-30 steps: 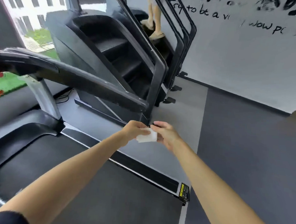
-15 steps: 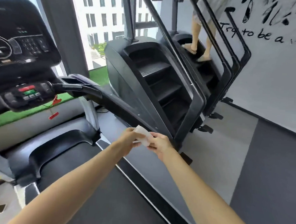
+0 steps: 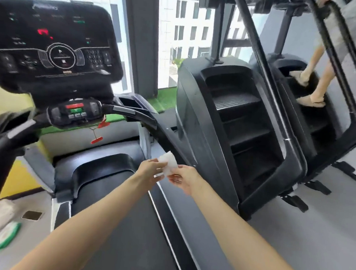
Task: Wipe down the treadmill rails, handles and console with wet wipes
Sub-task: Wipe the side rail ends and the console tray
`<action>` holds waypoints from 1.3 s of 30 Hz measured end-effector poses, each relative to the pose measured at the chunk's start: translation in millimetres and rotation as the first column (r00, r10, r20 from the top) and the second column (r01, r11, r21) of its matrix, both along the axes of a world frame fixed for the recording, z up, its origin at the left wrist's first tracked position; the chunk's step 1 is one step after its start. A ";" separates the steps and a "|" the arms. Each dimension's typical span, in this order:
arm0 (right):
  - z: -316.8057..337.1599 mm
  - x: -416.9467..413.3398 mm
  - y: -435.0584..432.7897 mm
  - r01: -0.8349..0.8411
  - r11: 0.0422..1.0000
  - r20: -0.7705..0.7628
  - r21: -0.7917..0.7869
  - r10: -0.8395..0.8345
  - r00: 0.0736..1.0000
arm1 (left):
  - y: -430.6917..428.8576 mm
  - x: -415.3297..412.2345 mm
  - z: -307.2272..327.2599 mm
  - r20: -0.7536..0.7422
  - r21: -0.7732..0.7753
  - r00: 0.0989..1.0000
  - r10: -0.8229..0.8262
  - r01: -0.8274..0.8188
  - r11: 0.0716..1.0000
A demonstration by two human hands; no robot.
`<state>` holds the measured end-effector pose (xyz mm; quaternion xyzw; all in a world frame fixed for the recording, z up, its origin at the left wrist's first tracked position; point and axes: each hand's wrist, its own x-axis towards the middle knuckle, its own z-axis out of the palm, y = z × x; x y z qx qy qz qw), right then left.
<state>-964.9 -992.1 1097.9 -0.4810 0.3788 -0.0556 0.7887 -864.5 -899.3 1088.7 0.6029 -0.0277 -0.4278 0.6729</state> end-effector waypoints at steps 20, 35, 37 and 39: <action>-29.0 312.5 -133.1 -0.209 0.765 -0.317 -0.609 0.006 0.948 | -145.8 341.2 -9.2 0.057 -0.049 0.998 0.005 -0.002 0.999; -60.8 481.1 -219.2 -0.406 0.489 -0.395 -0.772 0.130 0.909 | -204.2 529.3 -32.1 0.702 0.618 0.522 -0.484 -0.109 0.779; -64.2 499.0 -223.7 -0.430 0.438 -0.397 -0.790 0.170 0.902 | -205.8 553.3 -34.9 0.724 0.689 0.189 -0.663 -0.196 0.697; -67.3 519.7 -229.3 -0.434 0.424 -0.404 -0.795 0.162 0.900 | -207.8 575.6 -37.4 0.665 0.699 -0.108 -0.739 -0.260 0.666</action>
